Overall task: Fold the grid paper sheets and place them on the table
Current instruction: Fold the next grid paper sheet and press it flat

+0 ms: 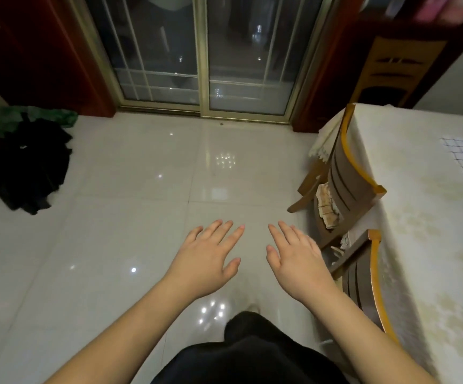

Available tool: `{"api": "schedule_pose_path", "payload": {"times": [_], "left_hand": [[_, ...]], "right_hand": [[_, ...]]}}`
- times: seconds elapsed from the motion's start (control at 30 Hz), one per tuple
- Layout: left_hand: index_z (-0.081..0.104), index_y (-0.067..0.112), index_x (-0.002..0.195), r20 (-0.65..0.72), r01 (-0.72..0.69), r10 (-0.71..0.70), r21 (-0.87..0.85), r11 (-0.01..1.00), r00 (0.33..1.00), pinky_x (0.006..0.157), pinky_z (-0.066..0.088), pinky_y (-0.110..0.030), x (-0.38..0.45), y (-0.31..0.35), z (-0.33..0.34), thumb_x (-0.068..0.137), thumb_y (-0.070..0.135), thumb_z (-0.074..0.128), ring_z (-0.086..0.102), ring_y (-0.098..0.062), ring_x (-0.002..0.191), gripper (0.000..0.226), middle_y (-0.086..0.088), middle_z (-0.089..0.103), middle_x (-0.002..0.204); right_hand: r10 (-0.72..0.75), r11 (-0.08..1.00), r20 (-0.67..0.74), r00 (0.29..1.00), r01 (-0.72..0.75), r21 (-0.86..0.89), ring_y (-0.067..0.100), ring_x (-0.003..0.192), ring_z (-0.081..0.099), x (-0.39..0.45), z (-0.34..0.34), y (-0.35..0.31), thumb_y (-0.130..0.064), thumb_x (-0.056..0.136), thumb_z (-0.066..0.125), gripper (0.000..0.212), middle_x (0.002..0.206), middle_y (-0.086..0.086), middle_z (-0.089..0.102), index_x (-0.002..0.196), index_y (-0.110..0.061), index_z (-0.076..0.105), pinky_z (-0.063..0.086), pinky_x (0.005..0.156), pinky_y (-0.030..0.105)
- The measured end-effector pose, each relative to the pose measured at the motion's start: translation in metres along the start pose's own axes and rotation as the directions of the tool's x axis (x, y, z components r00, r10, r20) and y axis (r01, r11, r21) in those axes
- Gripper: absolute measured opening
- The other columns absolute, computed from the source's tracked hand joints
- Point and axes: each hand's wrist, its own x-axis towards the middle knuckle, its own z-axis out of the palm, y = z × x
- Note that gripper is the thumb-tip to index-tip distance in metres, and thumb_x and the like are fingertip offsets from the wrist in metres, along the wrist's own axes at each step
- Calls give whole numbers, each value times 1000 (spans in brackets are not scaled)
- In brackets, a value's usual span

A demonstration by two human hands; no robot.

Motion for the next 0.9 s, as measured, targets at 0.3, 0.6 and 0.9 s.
{"api": "schedule_pose_path", "payload": {"times": [0.3,0.6,0.9], "left_hand": [[-1,26,156,87,-12,5,77,997,996,119,9,-39,192,-33,-17,75,56,-16,4,-18,151,88,2,8,164],[-7,26,155,136,-68,54,99,993,989,121,5,-38,343,-24,-51,102,49,17,-3,-18,151,62,2,0,164],[2,28,156,86,-189,185,33,982,979,119,4,-32,483,-49,-70,78,55,-12,4,-15,151,83,3,9,164]], "right_hand": [[66,998,-65,996,-67,-10,21,150,11,154,-37,68,-49,92,0,69,163,-3,15,155,-27,17,9,120,41],[94,994,-62,994,-96,-44,23,150,12,265,-95,131,-52,78,-14,86,164,-1,12,155,-28,15,7,120,42],[178,984,-36,983,-177,32,24,151,8,376,-118,161,-51,79,-12,86,164,3,10,156,-21,9,6,120,43]]}}
